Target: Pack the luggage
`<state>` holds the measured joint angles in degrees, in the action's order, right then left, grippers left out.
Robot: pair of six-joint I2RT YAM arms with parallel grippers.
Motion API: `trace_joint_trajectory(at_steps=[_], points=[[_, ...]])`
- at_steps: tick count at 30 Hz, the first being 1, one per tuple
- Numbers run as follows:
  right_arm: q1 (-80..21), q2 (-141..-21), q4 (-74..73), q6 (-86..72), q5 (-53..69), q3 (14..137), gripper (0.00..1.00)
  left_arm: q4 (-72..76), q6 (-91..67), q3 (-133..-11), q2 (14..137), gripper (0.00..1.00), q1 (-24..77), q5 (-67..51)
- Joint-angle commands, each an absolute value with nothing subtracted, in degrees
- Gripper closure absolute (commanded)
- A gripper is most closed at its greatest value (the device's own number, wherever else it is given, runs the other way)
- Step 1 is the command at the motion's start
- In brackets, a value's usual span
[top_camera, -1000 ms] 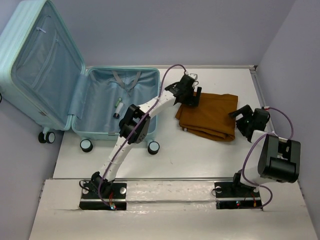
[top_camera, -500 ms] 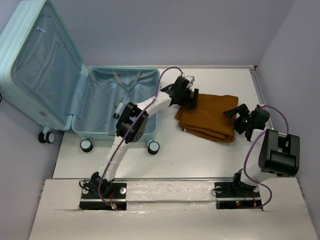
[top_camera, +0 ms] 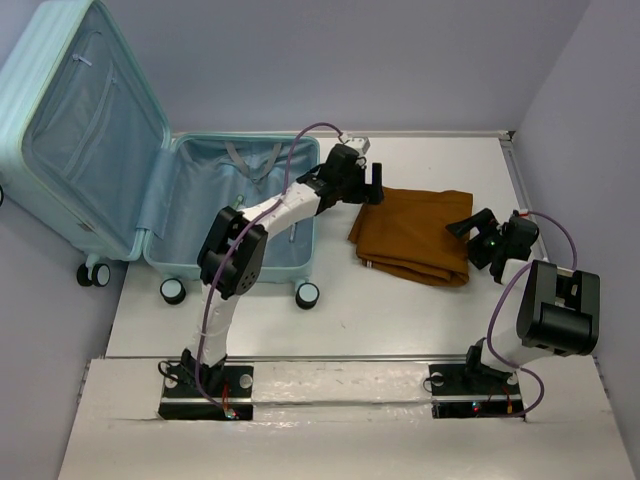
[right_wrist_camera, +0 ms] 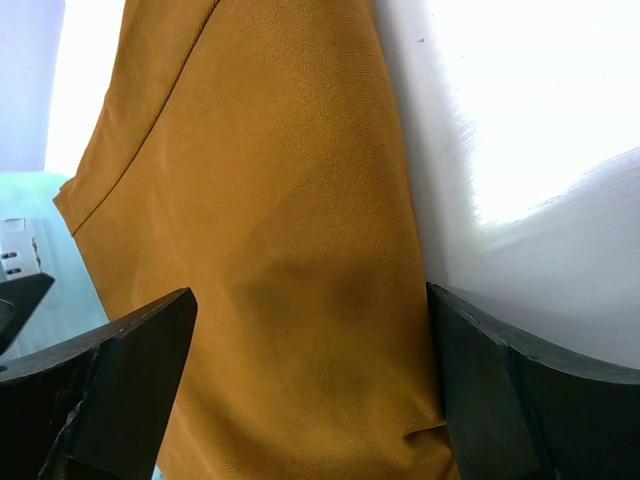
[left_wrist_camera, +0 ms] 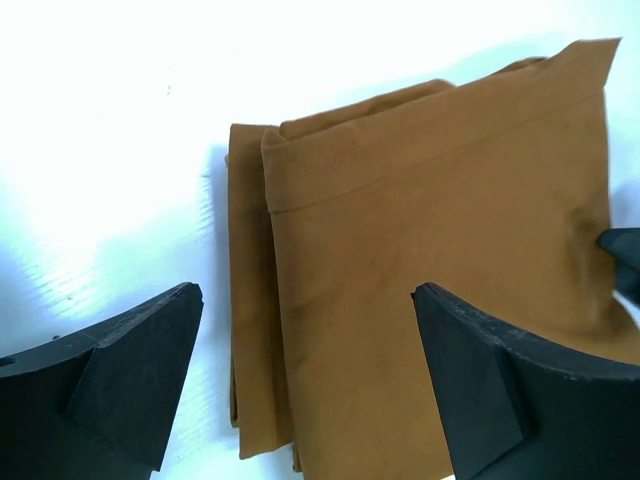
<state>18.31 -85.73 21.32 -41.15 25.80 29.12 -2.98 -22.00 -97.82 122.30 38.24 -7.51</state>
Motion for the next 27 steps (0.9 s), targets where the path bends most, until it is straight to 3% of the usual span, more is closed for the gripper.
trace_joint_trajectory(at_steps=[1,15,21,27], points=[[18.37,-85.26,18.81,-40.6,24.79,27.69,0.0,-2.97,-24.26,-98.6,124.34,0.01,37.09,-11.59],[18.37,-86.66,20.74,-41.65,26.89,26.81,0.0,-15.37,-21.71,-115.82,140.7,0.01,39.46,-15.11],[18.37,-90.52,26.27,-44.56,32.42,25.05,0.02,-13.46,-23.55,-115.59,145.02,0.01,40.52,-19.6],[10.57,-93.6,29.35,-47.55,34.72,26.63,0.12,-6.86,-26.98,-111.71,143.61,0.17,41.57,-28.2]])
